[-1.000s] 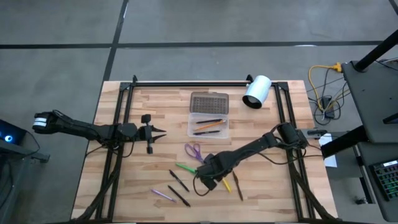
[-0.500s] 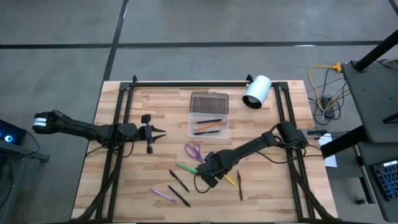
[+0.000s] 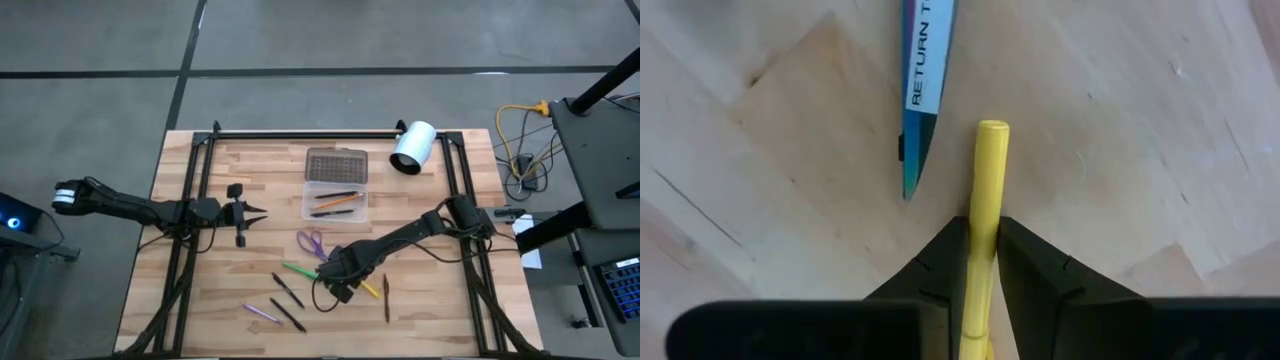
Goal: Pick & place school supplies into a supply box
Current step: Put the yellow pen into the transparent bin
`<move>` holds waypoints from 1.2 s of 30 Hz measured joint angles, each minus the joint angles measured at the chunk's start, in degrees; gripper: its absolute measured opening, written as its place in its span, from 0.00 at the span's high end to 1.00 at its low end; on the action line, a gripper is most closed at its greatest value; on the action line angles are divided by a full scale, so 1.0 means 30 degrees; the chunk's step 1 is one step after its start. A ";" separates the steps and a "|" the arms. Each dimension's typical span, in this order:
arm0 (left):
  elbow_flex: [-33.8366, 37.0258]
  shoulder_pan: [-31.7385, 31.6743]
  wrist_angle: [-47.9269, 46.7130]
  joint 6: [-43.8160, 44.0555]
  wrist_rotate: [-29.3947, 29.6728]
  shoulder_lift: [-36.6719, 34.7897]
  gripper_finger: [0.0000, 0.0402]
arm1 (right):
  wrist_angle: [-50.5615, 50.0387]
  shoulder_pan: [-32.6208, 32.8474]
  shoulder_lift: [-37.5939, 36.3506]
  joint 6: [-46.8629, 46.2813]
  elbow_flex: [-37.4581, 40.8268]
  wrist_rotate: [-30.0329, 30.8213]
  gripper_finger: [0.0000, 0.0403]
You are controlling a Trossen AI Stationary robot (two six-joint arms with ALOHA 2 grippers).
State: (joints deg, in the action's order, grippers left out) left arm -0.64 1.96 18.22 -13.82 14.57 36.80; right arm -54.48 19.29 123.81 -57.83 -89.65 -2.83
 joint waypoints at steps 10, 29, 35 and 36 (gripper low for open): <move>0.0000 0.0000 -0.0002 -0.0004 -0.0002 0.0000 0.87 | 0.0089 -0.0233 -0.0044 0.0531 0.0366 -0.0014 0.96; 0.0000 0.0000 -0.0004 -0.0007 0.0000 0.0000 0.87 | -0.1462 -0.0849 0.0138 0.3474 -0.1277 0.4358 0.97; 0.0000 0.0000 0.0000 -0.0003 0.0000 0.0000 0.87 | -0.1326 -0.0925 0.0138 0.6115 -0.2054 0.7245 0.97; 0.0000 0.0000 0.0000 -0.0001 0.0000 0.0000 0.87 | -0.1331 -0.0918 0.0138 0.6571 -0.2167 0.7846 0.97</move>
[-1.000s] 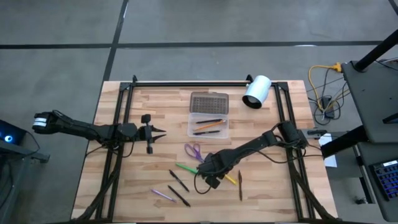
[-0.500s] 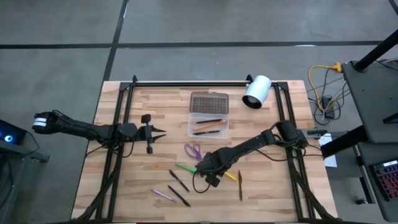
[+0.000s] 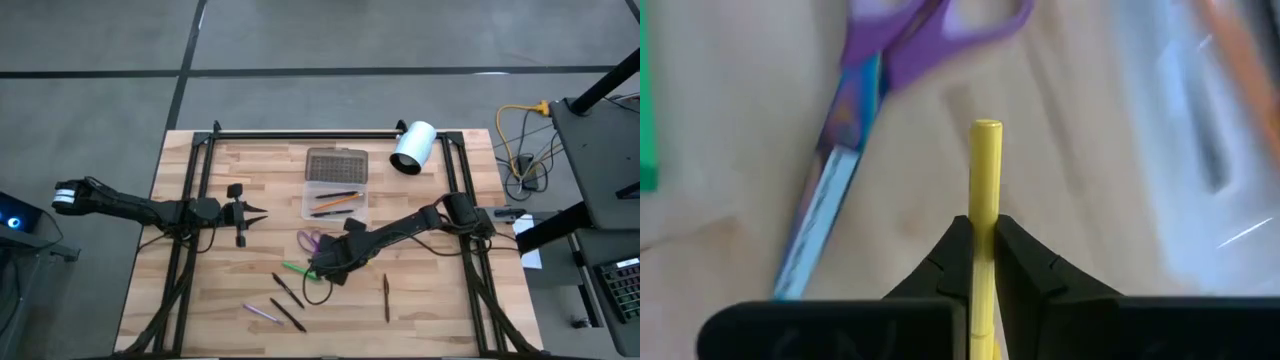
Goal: Pick & place school supplies into a supply box
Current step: Put the yellow pen into the transparent bin
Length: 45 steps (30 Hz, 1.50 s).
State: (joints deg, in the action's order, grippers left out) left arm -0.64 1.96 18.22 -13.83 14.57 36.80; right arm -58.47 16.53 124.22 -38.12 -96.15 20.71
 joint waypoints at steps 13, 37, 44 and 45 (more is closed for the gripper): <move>0.0000 0.0000 0.0000 -0.0003 0.0000 0.0000 0.87 | 0.0483 -0.0375 -0.0051 0.4023 -0.0267 0.6349 0.97; 0.0000 0.0000 0.0000 0.0001 0.0000 0.0000 0.87 | 0.2577 -0.3805 -0.0102 0.7785 0.0229 0.8671 0.92; 0.0000 0.0000 0.0000 0.0001 0.0000 0.0000 0.87 | 0.2577 -0.4291 -0.0102 0.6691 0.0243 0.8566 0.89; 0.0000 0.0000 -0.0004 0.0001 -0.0003 0.0000 0.87 | 0.2572 -0.4291 -0.0102 0.6495 0.0247 0.8559 0.89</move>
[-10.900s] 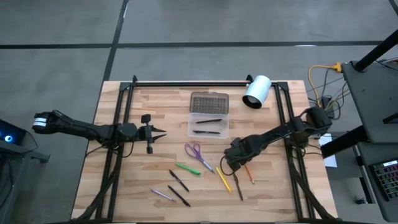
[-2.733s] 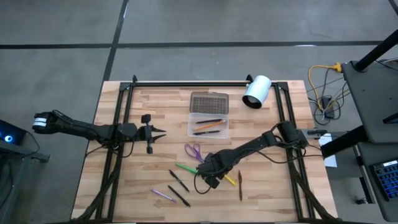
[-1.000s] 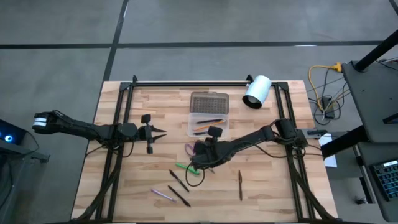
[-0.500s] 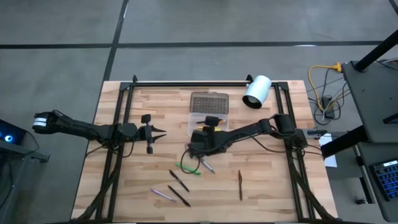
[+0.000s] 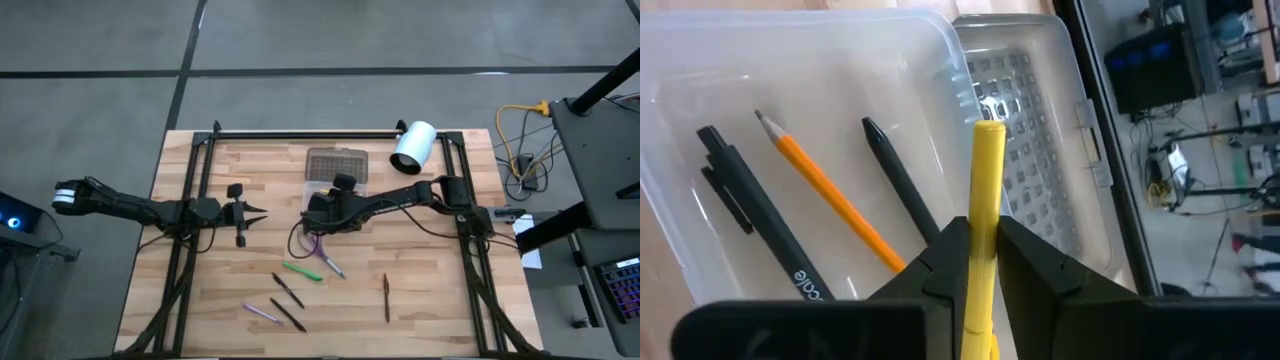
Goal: Pick & place school supplies into a supply box
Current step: Put the yellow pen into the transparent bin, then put the brown pen into the transparent bin
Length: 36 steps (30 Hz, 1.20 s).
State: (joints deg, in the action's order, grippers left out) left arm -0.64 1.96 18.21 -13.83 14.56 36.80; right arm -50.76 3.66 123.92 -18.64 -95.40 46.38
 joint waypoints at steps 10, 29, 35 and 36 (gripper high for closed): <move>0.0000 0.0000 0.0004 0.0001 0.0003 0.0000 0.87 | -0.0100 0.0204 0.0000 -0.0087 0.0018 -0.0034 0.88; 0.0000 0.0000 -0.0002 0.0001 0.0003 0.0000 0.87 | -0.3957 0.1274 -0.0155 -0.0303 -0.1513 -0.4601 0.88; 0.0000 0.0000 0.0001 0.0001 0.0003 0.0000 0.87 | -0.4024 0.1664 -0.0182 -0.1995 -0.2672 -1.0224 0.88; 0.0000 0.0000 0.0004 0.0001 0.0003 0.0000 0.87 | -0.4017 0.1729 -0.0182 -0.2599 -0.2781 -1.0955 0.88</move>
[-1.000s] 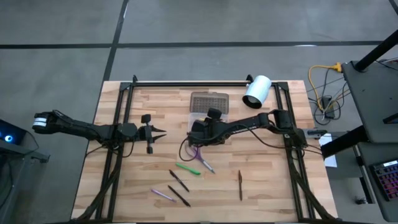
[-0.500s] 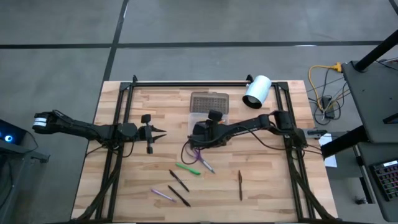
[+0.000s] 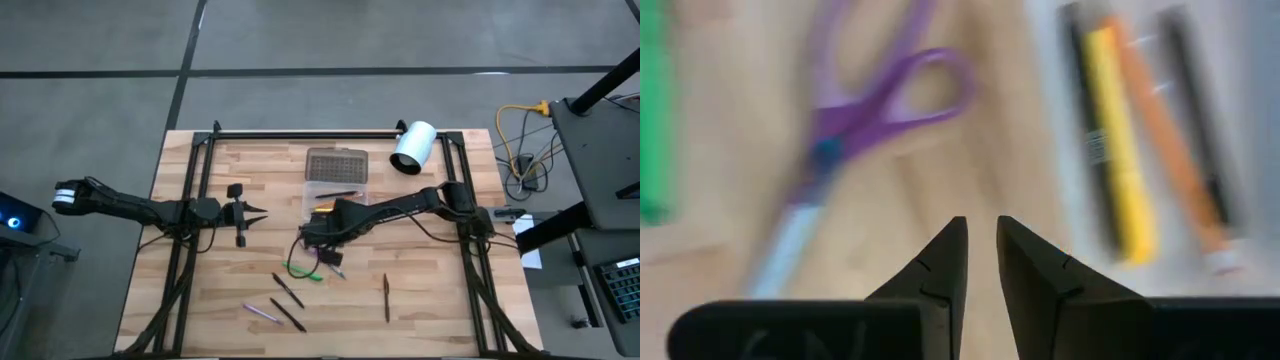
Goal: Pick & place school supplies into a supply box
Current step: Put the brown pen into the transparent bin
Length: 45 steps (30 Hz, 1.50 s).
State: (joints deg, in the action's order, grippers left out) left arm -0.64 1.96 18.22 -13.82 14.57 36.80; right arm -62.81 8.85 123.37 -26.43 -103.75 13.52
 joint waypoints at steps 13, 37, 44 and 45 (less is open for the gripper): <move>0.0000 0.0000 -0.0004 0.0000 0.0000 0.0000 0.87 | -0.1018 0.2034 0.0000 -0.9966 -0.0254 -0.1253 0.88; 0.0000 0.0000 0.0000 0.0000 -0.0004 0.0000 0.87 | -0.1560 0.6671 -0.0026 -2.4062 -0.0225 -0.4021 0.88; 0.0000 0.0000 0.0000 -0.0007 0.0000 0.0000 0.87 | -0.2692 0.7833 -0.0072 -2.6906 -0.0218 -0.4568 0.88; 0.0000 0.0000 -0.0007 0.0000 0.0000 0.0000 0.87 | -0.2931 0.7971 -0.0086 -2.7332 -0.0212 -0.4606 0.88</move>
State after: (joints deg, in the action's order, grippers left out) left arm -0.64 1.96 18.20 -13.82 14.57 36.80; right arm -71.60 32.76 123.11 -108.43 -104.38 -0.30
